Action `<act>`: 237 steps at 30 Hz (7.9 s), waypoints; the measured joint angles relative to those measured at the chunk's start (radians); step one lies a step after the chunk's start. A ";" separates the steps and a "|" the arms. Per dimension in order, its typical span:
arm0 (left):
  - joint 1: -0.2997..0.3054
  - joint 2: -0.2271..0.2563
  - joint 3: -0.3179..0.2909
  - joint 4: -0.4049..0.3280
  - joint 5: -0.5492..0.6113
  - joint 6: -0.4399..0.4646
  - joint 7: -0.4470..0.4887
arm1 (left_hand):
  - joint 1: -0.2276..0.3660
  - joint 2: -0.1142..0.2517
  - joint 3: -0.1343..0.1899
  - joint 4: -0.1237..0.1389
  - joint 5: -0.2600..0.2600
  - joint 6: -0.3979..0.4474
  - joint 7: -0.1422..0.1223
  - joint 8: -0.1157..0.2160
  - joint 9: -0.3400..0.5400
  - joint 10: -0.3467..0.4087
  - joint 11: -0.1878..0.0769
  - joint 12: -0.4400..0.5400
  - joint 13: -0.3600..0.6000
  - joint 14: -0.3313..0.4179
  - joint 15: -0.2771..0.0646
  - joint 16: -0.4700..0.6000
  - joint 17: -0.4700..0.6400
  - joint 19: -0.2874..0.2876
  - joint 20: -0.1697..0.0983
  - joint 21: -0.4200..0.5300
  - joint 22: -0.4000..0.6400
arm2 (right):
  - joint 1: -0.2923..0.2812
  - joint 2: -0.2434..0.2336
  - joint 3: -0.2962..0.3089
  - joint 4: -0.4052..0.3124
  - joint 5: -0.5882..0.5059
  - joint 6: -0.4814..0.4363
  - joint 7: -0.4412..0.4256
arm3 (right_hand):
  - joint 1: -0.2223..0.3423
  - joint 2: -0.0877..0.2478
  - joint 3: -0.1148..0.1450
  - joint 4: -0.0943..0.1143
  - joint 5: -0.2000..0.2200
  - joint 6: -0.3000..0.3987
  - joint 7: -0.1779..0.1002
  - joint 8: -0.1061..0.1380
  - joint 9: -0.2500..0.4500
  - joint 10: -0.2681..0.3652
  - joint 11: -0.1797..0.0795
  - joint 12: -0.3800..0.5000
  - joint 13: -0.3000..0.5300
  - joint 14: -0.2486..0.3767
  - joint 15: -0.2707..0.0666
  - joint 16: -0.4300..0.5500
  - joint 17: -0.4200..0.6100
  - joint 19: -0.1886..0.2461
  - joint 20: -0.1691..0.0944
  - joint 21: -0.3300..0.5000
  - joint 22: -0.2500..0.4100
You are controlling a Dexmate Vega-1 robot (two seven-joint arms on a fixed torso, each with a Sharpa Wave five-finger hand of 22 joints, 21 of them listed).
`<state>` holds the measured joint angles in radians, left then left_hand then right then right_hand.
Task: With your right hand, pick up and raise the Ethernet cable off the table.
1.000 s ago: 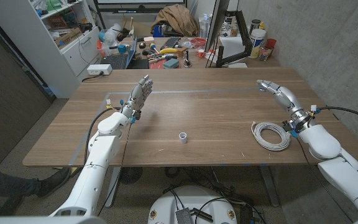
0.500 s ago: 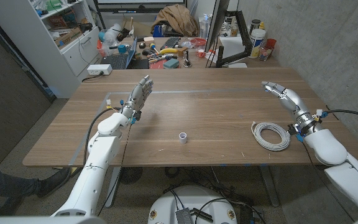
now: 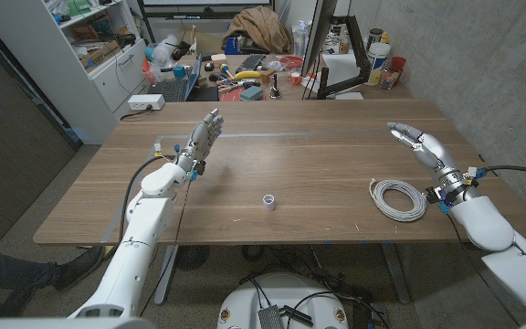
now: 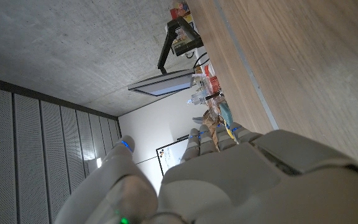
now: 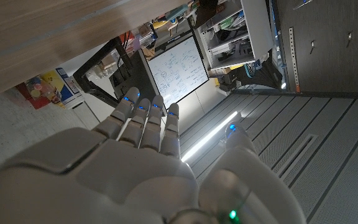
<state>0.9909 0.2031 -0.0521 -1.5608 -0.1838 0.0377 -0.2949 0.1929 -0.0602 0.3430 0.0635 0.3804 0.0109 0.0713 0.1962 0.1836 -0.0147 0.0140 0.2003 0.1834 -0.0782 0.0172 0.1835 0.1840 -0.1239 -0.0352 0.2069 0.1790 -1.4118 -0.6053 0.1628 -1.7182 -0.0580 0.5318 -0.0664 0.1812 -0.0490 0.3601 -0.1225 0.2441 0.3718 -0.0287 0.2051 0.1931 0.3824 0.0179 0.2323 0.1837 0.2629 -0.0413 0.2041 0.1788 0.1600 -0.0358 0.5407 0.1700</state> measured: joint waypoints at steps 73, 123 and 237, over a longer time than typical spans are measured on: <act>-0.007 -0.010 -0.006 -0.014 -0.013 0.001 0.004 | 0.008 0.008 -0.012 -0.004 -0.007 0.016 0.005 0.000 0.000 0.005 -0.005 0.000 0.000 0.000 0.000 0.000 0.000 0.000 0.000 0.000 0.000 | -0.214 0.057 0.147 -0.147 -0.453 0.011 -0.217 | 0.005 -0.005 -0.007 -0.001 0.050 0.011 -0.011 0.000 0.000 0.013 -0.012 0.000 0.000 0.016 0.002 -0.004 0.000 0.016 -0.005 -0.049 0.000; -0.026 -0.014 0.006 -0.013 -0.020 -0.014 -0.008 | 0.017 0.017 -0.016 0.000 -0.012 0.021 0.000 0.000 0.000 0.005 -0.005 0.000 0.000 0.006 0.006 0.000 0.000 0.000 0.000 -0.004 0.000 | -0.364 0.046 0.155 -0.250 -0.740 -0.081 -0.398 | 0.012 -0.012 -0.007 -0.001 0.081 0.009 -0.027 0.000 0.000 0.014 -0.022 -0.008 0.000 0.020 0.006 -0.008 0.000 0.021 0.000 -0.086 0.000; -0.057 -0.005 -0.001 0.022 -0.015 -0.013 -0.008 | 0.021 0.021 -0.037 0.001 -0.019 0.027 -0.005 0.000 0.000 0.005 -0.005 0.000 0.005 0.000 0.000 0.000 0.000 -0.022 0.000 -0.008 0.000 | -0.405 -0.080 -0.082 -0.293 -0.836 -0.612 -0.382 | 0.113 -0.015 -0.001 -0.032 0.119 -0.063 -0.027 -0.015 0.000 -0.045 -0.002 -0.023 0.005 -0.011 0.004 -0.019 -0.002 -0.031 0.013 -0.189 0.005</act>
<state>0.9341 0.1984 -0.0531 -1.5391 -0.1985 0.0247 -0.3029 0.2139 -0.0391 0.3060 0.0649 0.3618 0.0376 0.0658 0.1962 0.1836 -0.0095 0.0090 0.2003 0.1885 -0.0785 0.0172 0.1835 0.1836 -0.1456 -0.0357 0.1993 0.1789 -1.8172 -0.6850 0.0810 -2.0117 -0.8940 -0.0804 -0.4483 0.2942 -0.0641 0.3590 -0.1543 0.3631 0.3088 -0.0554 0.1906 0.1928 0.3372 0.0161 0.2090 0.1884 0.2517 -0.0376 0.1847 0.1769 0.1291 -0.0230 0.3518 0.1746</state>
